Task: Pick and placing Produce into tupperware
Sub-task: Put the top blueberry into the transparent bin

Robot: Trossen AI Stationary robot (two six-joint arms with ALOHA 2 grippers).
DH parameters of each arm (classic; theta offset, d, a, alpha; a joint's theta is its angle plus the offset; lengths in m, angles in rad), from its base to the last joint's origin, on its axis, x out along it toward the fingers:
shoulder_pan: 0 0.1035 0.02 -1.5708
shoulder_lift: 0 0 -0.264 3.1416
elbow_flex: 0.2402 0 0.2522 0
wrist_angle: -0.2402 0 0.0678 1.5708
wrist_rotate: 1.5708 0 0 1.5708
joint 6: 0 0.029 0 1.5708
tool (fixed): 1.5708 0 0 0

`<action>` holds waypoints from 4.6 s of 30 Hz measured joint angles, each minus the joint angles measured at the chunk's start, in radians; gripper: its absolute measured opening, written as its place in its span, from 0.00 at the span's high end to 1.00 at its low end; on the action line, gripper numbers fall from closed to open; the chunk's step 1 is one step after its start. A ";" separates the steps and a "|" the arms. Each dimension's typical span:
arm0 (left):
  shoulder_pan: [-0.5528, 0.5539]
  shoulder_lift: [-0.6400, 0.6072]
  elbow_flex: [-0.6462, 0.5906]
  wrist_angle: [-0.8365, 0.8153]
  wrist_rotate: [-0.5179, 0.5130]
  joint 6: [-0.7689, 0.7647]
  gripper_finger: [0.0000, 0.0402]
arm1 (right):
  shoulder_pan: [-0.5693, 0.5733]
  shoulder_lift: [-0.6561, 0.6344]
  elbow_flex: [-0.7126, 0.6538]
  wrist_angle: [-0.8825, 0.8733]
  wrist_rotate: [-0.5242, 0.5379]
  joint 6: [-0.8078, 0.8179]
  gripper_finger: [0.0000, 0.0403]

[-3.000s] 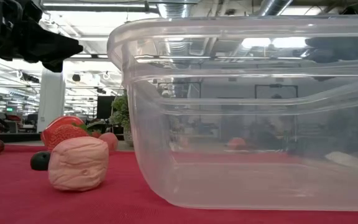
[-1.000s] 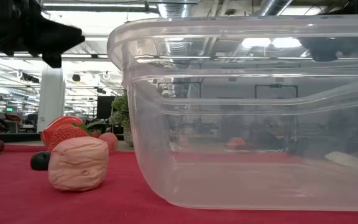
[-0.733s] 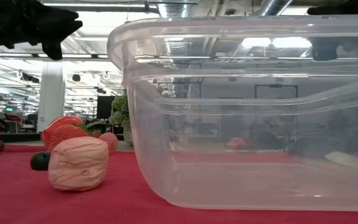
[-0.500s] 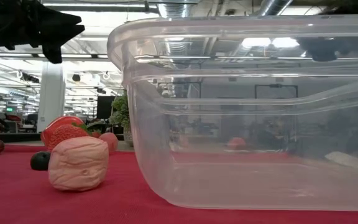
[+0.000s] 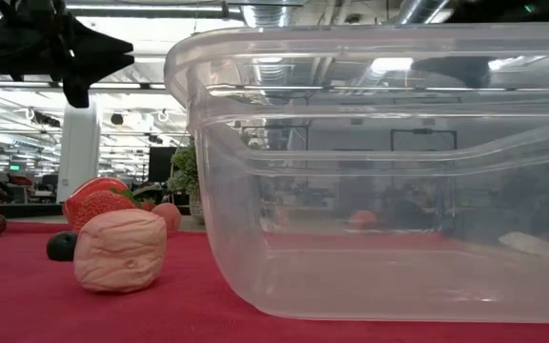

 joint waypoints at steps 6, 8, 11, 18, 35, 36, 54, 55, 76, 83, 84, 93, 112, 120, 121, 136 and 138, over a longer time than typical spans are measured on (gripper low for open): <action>0.000 0.000 0.000 0.000 0.002 -0.011 0.76 | -0.114 0.249 0.240 -0.291 -0.021 0.085 0.44; 0.000 0.000 0.000 0.011 -0.008 -0.013 0.76 | -0.162 0.320 0.299 -0.362 -0.051 0.133 0.44; 0.000 0.000 0.000 0.013 -0.011 -0.017 0.76 | -0.243 0.434 0.378 -0.447 -0.102 0.192 0.44; -0.001 0.000 0.000 0.019 -0.017 -0.017 0.76 | -0.413 0.672 0.534 -0.558 -0.249 0.247 0.44; -0.001 0.000 0.000 0.022 -0.027 -0.013 0.76 | -0.539 1.065 0.736 -0.653 -0.347 0.201 0.44; -0.001 0.000 0.000 0.021 -0.027 -0.015 0.76 | -0.539 1.080 0.739 -0.654 -0.348 0.201 0.44; -0.001 0.000 0.000 0.019 -0.027 -0.018 0.76 | -0.537 1.264 0.756 -0.630 -0.370 0.199 0.44; -0.001 0.000 0.000 0.019 -0.027 -0.018 0.76 | -0.536 1.268 0.756 -0.622 -0.371 0.199 0.44; -0.001 0.000 0.000 0.019 -0.031 -0.018 0.76 | -0.504 1.275 0.756 -0.554 -0.394 0.225 0.44; -0.001 0.000 0.000 0.019 -0.031 -0.018 0.76 | -0.505 1.309 0.759 -0.546 -0.399 0.227 0.44; -0.001 0.000 0.000 0.019 -0.031 -0.018 0.76 | -0.505 1.308 0.756 -0.561 -0.403 0.227 0.44; 0.000 0.000 0.000 0.019 -0.034 -0.019 0.76 | -0.507 1.325 0.757 -0.569 -0.416 0.227 0.45; 0.000 0.000 0.000 0.019 -0.034 -0.020 0.76 | -0.508 1.324 0.757 -0.563 -0.419 0.211 0.65; 0.000 0.000 0.000 0.019 -0.034 -0.022 0.76 | -0.514 1.324 0.757 -0.562 -0.419 0.209 0.70; 0.000 0.000 0.000 0.019 -0.034 -0.022 0.76 | -0.517 1.324 0.757 -0.561 -0.419 0.208 0.71; 0.000 0.000 0.000 0.019 -0.034 -0.021 0.76 | -0.533 1.324 0.757 -0.554 -0.422 0.201 0.73; 0.000 0.000 0.000 0.019 -0.034 -0.021 0.76 | -0.533 1.327 0.757 -0.549 -0.423 0.201 0.73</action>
